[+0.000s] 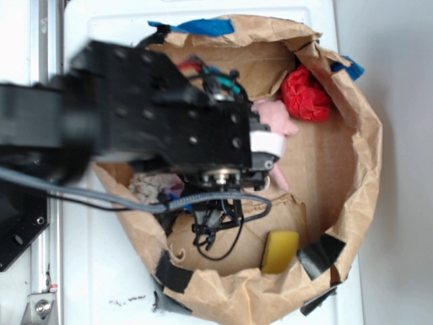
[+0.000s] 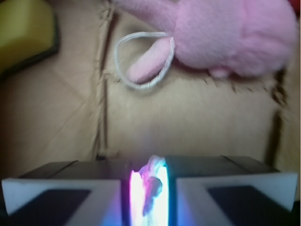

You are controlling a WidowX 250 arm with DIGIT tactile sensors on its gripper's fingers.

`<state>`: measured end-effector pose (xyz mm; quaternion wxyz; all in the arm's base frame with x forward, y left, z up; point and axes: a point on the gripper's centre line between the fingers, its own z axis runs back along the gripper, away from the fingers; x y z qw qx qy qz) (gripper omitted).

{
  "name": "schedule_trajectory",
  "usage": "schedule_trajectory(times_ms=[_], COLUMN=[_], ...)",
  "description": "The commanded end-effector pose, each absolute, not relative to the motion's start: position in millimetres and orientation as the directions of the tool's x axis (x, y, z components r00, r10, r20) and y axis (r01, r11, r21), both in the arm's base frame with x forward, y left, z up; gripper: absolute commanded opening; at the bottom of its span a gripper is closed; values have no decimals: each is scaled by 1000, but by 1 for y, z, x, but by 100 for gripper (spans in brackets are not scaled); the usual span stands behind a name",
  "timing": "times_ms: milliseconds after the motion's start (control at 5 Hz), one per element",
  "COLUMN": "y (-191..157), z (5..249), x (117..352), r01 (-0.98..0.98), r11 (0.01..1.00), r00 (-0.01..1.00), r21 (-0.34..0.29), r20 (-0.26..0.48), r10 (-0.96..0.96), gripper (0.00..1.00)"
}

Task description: Grab the white paper.

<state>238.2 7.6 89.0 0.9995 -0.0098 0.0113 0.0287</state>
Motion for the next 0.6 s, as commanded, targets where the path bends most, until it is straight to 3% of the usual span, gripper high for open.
schedule_trajectory(times_ms=[0,200,400], y=[1,7,5], z=[176,186,178], x=[246,243,237], r01=[-100,-91,-61], r11=[992,990,996], r00=[993,989,989], r21=[-77,-105,-71], r20=[53,106,134], r10=[104,102,70], gripper=[0,0,0])
